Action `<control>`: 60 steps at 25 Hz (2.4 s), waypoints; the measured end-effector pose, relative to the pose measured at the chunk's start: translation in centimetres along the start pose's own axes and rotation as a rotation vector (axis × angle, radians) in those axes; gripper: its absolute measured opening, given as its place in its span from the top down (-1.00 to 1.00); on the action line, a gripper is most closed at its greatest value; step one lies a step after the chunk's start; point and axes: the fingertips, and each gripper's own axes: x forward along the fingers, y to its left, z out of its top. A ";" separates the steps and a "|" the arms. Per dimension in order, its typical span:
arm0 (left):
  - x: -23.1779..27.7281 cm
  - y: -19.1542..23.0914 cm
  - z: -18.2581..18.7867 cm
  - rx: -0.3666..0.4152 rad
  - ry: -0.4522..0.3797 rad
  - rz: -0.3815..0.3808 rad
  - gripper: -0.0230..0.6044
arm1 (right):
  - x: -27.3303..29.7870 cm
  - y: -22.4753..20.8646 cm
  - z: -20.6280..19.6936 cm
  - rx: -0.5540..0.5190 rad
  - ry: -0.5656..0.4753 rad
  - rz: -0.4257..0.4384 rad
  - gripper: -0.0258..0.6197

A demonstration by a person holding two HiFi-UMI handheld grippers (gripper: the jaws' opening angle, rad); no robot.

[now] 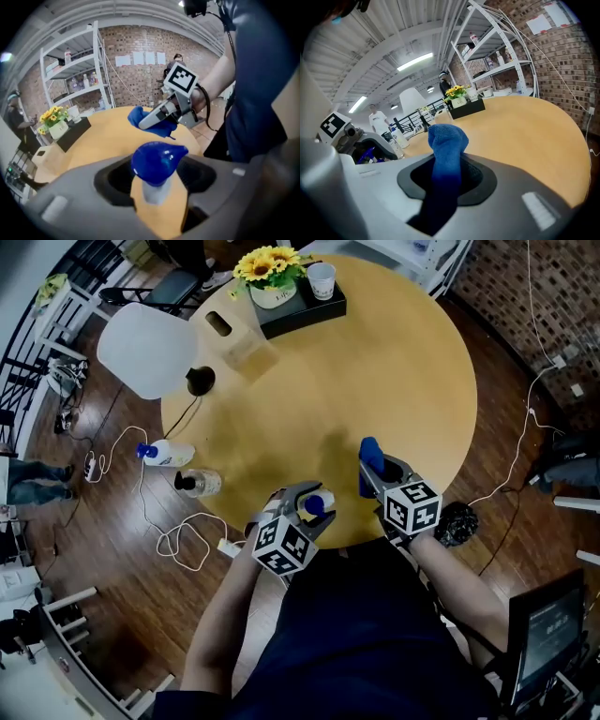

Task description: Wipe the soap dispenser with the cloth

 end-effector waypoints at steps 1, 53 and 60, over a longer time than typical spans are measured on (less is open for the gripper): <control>0.1 -0.2 -0.8 0.020 0.043 -0.014 0.00 | 0.1 0.0 -0.3 0.002 0.006 0.003 0.60; -5.0 8.5 -1.6 -0.961 -0.465 0.570 0.47 | -0.9 2.5 -2.8 0.135 0.015 0.058 0.59; -7.1 10.5 -6.8 -1.307 -0.632 0.575 0.47 | 3.2 11.1 0.9 0.089 -0.035 0.214 0.59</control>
